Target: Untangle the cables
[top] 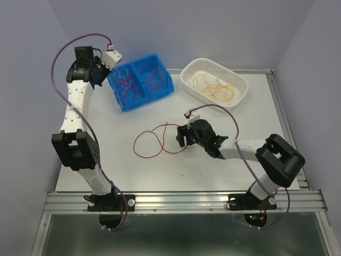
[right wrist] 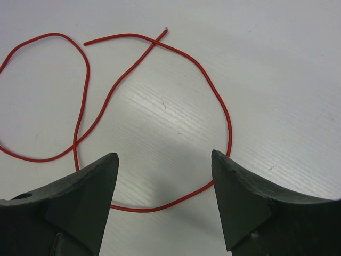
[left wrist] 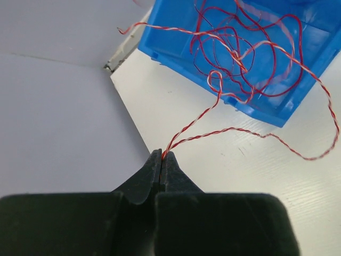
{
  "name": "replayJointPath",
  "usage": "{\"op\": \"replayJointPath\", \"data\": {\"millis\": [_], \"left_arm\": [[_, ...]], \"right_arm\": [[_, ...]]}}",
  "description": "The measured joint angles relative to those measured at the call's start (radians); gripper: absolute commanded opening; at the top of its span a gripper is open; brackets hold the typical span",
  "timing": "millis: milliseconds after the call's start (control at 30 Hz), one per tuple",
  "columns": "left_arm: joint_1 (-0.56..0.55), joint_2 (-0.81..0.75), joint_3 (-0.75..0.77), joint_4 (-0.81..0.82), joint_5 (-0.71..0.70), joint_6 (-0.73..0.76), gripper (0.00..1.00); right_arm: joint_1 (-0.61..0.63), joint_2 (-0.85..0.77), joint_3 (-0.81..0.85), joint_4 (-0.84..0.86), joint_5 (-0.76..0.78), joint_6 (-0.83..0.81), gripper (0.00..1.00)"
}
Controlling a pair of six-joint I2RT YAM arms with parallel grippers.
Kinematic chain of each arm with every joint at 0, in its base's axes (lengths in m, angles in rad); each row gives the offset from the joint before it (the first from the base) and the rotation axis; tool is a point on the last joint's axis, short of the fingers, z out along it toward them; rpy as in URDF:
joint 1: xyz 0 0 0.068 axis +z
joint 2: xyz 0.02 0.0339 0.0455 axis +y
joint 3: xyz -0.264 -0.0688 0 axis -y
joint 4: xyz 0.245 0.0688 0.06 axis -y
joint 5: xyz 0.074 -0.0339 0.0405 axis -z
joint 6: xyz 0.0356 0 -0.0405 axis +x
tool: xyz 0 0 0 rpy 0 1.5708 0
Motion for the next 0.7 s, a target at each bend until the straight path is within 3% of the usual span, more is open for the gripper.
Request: {"op": "replayJointPath", "data": {"millis": [367, 700], "left_arm": [[-0.027, 0.253, 0.152, -0.084, -0.059, 0.005, 0.00], [-0.151, 0.466, 0.375, -0.109, -0.223, 0.003, 0.00]], "right_arm": [[0.000, -0.020, 0.000, 0.000, -0.003, 0.007, 0.76], [0.000, -0.027, 0.000, 0.000, -0.006, 0.007, 0.76]]}}
